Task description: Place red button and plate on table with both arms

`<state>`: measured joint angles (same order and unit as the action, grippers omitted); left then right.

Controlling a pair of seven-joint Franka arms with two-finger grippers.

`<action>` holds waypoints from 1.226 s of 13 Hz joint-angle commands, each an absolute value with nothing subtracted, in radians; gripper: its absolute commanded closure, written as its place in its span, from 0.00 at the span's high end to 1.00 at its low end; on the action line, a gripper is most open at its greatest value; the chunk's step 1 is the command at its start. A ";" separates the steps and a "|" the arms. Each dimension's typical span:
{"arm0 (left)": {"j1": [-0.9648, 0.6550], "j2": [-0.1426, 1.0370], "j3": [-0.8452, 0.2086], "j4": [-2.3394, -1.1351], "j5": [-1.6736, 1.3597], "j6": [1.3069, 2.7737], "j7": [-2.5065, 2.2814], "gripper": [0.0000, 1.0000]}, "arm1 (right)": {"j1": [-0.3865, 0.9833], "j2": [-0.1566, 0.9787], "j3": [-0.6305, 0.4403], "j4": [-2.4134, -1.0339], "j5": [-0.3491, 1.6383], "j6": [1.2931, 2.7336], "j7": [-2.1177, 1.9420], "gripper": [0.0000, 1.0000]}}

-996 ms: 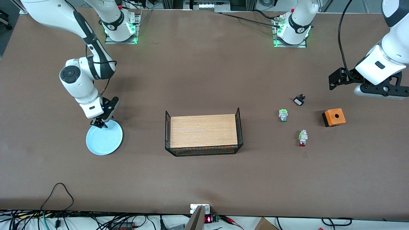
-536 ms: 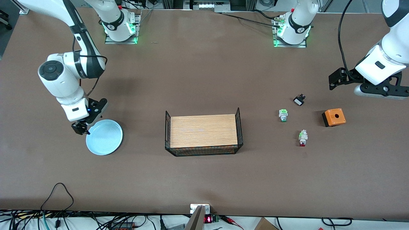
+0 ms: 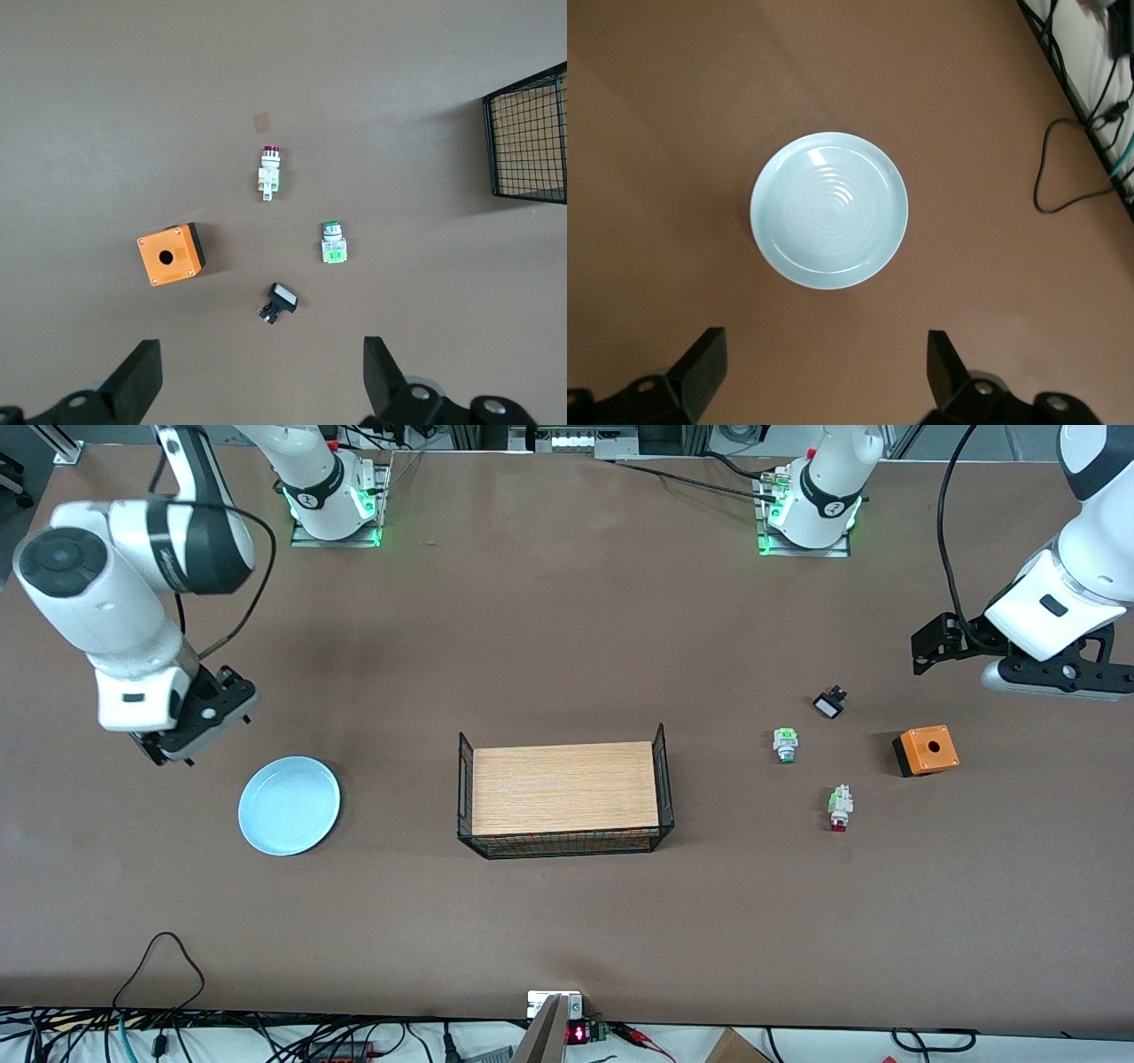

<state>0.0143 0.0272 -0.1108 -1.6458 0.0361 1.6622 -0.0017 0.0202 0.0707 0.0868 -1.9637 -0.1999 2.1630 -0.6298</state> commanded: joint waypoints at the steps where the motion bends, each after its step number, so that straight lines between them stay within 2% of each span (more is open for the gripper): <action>1: 0.011 0.035 -0.106 -1.626 0.018 1.657 -0.006 1.00 | 0.020 0.034 0.083 -1.873 -0.112 1.984 -0.560 1.00; 4: 0.011 0.035 -0.106 -1.626 0.018 1.657 -0.006 1.00 | -0.006 0.002 0.087 -1.775 -0.066 1.791 -0.288 1.00; 7: 0.011 0.035 -0.106 -1.626 0.018 1.657 -0.005 1.00 | -0.058 -0.029 0.113 -1.733 -0.026 1.698 -0.189 1.00; 9: 0.011 0.035 -0.106 -1.626 0.018 1.657 -0.005 1.00 | -0.089 -0.063 0.150 -1.735 -0.015 1.678 -0.087 1.00; 13: 0.012 0.035 -0.106 -1.626 0.018 1.657 -0.003 1.00 | -0.040 -0.106 0.143 -1.738 0.029 1.619 0.128 1.00; 16: 0.012 0.035 -0.106 -1.626 0.018 1.651 -0.005 1.00 | -0.026 -0.132 0.141 -1.740 0.023 1.604 0.141 1.00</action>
<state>0.0144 0.0272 -0.1103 -1.6459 0.0361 1.6622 -0.0017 -0.0305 -0.1104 0.1446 -1.7378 0.0111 1.6182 0.1193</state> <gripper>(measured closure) 0.000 0.000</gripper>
